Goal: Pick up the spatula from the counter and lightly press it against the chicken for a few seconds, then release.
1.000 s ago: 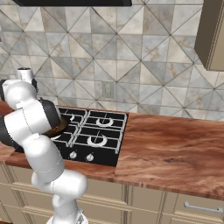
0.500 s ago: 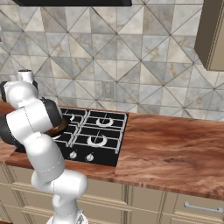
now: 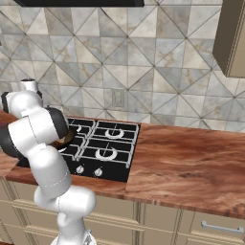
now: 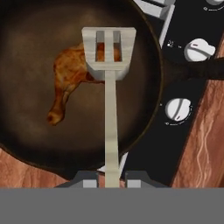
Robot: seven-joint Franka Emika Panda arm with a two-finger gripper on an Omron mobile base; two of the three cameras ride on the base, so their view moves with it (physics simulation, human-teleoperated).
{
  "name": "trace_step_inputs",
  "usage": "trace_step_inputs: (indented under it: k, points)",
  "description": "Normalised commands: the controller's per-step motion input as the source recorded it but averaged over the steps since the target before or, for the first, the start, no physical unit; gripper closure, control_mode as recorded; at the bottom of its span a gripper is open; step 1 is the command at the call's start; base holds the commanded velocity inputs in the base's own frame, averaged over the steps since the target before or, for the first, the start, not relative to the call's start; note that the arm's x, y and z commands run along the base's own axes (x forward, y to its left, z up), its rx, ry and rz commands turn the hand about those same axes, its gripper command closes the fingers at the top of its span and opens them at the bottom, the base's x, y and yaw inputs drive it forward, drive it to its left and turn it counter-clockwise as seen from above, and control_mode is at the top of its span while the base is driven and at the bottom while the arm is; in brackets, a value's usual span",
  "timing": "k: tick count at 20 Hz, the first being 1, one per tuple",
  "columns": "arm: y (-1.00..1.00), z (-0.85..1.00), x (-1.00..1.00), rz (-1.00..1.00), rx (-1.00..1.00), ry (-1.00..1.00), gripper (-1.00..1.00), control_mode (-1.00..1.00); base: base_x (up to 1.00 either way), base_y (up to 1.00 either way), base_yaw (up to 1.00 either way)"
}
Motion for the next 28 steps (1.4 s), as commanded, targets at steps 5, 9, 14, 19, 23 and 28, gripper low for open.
trace_step_inputs:
  k: [5, 9, 14, 19, 23, 28]
  points:
    - [0.0, -0.1, 0.05, 0.0, 0.0, 0.0, 1.0, -1.0, 0.0, 0.0, 0.0]
    - [0.0, -0.11, 0.02, 0.0, 0.0, 0.0, 1.0, -1.0, 0.0, 0.0, 0.0]
    - [0.01, -0.11, 0.0, 0.0, 0.0, 0.0, 1.0, -1.0, 0.0, 0.0, 0.0]
    - [0.04, -0.11, 0.0, 0.0, 0.0, 0.0, 1.0, -1.0, 0.0, 0.0, 0.0]
    - [0.04, -0.09, 0.02, 0.0, 0.0, 0.0, 1.0, -1.0, 0.0, 0.0, 0.0]
    - [0.05, -0.09, 0.03, 0.0, 0.0, 0.0, 1.0, -1.0, 0.0, 0.0, 0.0]
